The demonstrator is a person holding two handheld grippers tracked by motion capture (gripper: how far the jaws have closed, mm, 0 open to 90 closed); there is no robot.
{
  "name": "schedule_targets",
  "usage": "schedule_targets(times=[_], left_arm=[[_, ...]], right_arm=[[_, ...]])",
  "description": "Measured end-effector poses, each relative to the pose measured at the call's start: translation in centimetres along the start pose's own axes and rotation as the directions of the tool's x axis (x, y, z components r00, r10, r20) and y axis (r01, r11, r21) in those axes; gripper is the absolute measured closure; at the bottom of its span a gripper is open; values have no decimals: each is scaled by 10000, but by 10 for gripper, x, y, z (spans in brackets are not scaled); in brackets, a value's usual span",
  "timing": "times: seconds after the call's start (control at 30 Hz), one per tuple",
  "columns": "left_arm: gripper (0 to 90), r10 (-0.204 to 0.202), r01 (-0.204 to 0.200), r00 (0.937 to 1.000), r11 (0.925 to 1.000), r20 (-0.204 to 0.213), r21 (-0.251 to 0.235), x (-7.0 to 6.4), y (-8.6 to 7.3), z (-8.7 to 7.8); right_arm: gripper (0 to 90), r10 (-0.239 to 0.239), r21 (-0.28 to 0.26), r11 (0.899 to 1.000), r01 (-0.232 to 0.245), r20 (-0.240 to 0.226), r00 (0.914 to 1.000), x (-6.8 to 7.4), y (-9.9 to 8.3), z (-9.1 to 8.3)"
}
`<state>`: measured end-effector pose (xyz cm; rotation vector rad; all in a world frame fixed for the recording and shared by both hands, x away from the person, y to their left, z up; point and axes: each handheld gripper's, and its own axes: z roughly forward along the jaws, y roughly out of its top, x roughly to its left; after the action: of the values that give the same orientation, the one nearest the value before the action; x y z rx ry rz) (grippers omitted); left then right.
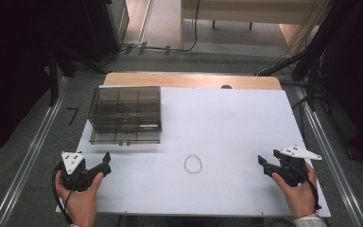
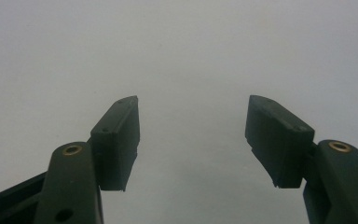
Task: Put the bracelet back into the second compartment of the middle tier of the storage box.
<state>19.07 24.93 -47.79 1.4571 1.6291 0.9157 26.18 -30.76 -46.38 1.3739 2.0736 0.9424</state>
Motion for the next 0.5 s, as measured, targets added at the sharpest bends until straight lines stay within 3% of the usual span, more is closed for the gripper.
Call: schedule_targets(times=[0.5], left_arm=[[111,17,-17,10000,10000,16,-7,0,0,1]], right_arm=[[340,-481,71,9988,484,-335,9983,19,5,9]])
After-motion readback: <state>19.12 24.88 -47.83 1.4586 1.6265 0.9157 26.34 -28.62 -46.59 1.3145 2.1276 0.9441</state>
